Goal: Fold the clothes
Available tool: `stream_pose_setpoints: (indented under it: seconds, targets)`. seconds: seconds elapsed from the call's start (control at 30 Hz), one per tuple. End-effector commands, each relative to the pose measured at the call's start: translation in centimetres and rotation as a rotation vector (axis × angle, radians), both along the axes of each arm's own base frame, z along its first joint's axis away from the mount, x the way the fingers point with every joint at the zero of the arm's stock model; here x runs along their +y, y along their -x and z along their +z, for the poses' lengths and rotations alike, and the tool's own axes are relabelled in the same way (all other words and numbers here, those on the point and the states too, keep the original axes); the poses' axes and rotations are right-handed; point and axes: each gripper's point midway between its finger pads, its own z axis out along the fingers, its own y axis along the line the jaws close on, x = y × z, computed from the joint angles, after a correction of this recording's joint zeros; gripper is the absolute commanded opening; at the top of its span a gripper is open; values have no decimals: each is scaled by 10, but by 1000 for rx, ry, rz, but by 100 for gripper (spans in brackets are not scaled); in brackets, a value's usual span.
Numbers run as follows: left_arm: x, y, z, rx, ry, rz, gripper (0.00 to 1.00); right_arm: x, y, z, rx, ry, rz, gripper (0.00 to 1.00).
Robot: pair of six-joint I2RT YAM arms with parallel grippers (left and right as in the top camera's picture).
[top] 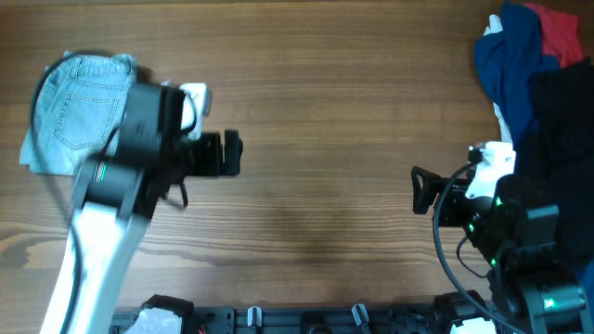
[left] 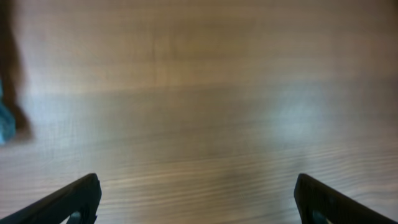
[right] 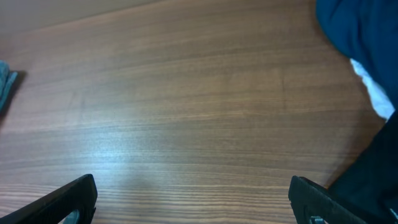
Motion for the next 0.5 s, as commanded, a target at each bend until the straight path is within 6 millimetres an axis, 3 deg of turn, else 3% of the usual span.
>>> stream_pose_setpoints:
  seconds: [0.0,0.2,0.47]
  targets:
    - [8,22,7,-158,42,23,100,-5,3,-2,-7,17,-19,100]
    - [12,39,30,-316,82,22,100,-5,3,-6,15,8,-29,100]
    - [13,45,32,-319,82,22,100,-5,4,-7,22,9,-29,100]
